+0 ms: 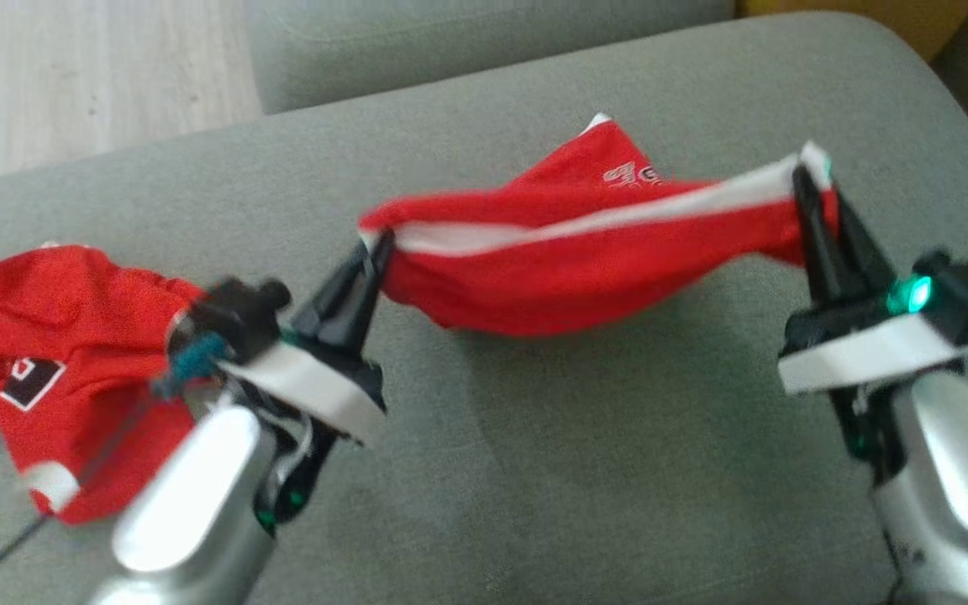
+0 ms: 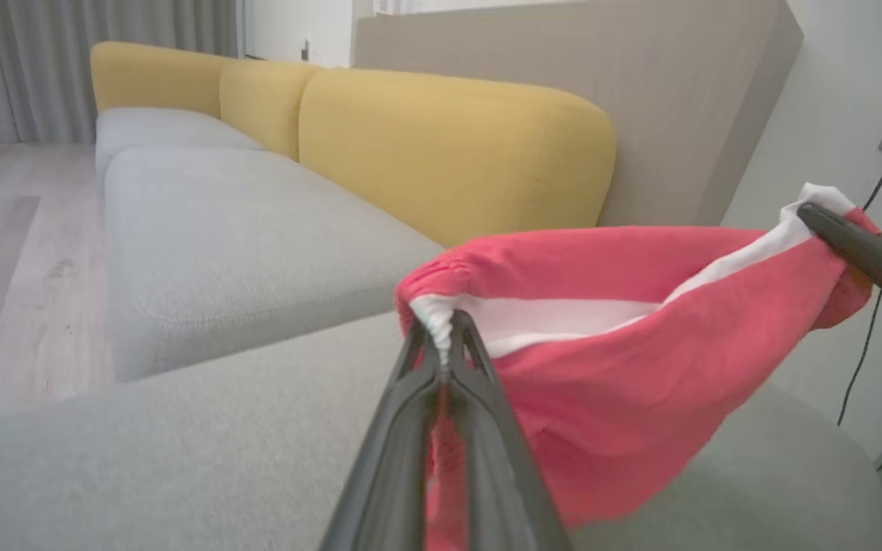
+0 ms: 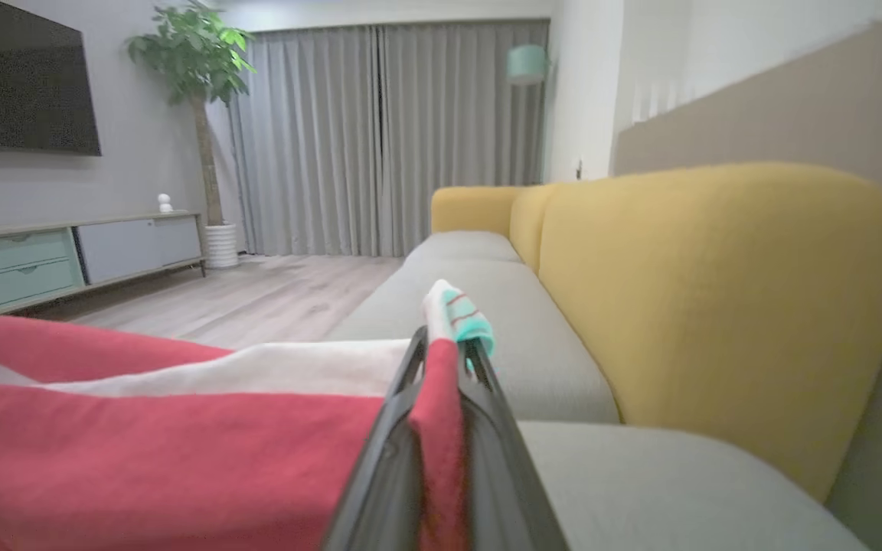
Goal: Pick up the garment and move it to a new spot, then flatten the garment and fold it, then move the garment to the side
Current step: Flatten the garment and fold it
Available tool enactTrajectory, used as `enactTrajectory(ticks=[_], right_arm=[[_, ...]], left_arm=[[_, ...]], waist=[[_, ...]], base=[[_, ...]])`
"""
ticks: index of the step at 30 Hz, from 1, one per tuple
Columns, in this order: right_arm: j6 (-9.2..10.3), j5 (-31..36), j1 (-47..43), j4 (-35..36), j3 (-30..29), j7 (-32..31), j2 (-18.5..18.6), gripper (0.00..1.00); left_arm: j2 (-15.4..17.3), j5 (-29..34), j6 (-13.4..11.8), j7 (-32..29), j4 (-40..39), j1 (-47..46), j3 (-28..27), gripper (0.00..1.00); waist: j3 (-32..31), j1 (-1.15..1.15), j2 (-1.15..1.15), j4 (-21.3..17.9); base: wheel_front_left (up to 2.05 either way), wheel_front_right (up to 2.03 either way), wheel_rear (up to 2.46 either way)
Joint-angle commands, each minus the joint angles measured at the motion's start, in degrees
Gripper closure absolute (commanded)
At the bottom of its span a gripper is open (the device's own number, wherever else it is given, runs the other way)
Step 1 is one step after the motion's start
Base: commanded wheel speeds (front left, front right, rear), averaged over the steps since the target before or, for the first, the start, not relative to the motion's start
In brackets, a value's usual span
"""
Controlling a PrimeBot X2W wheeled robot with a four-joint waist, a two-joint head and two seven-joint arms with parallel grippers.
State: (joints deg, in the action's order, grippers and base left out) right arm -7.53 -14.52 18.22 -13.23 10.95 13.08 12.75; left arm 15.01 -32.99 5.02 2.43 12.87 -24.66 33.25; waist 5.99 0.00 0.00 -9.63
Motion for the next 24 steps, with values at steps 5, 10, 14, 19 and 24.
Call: enactTrajectory(ticks=[5, 10, 14, 19, 24], right_arm=[[0.04, 0.01, 9.34, 3.28, 3.03, 0.52, 3.21, 1.00], [0.04, -0.68, 16.42, 2.19, 5.64, 0.96, 4.52, 1.00], [0.04, -0.99, 18.95, 1.13, 7.03, 1.12, 4.78, 1.00], [0.04, -2.63, 16.83, 2.13, 7.13, -0.52, 4.75, 1.00], [0.04, -4.14, 12.41, 6.07, 5.17, -3.92, 5.04, 1.00]], left_arm=[[3.40, -1.97, -1.75, -3.86, -6.01, -7.67, -5.65, 1.00], [4.50, -3.22, -3.89, -6.58, -8.47, -11.28, -8.52, 1.00], [4.63, -4.28, -5.38, -8.01, -11.13, -11.72, -9.69, 1.00], [5.44, -4.79, -7.39, -10.20, -16.39, -8.57, -9.56, 1.00], [7.04, -5.19, -9.78, -13.68, -21.85, -4.86, -9.25, 1.00]], waist=[[-2.69, 0.00, 0.00, 1.69], [-4.73, 0.00, 0.00, 2.26], [-5.89, 0.00, 0.00, 2.92], [-6.63, 0.00, 0.00, 3.51], [-5.99, 0.00, 0.00, 3.96]], base=[[0.00, 0.00, 0.00], [0.00, 0.00, 0.00], [0.00, 0.00, 0.00], [0.00, 0.00, 0.00], [0.00, 0.00, 0.00]])
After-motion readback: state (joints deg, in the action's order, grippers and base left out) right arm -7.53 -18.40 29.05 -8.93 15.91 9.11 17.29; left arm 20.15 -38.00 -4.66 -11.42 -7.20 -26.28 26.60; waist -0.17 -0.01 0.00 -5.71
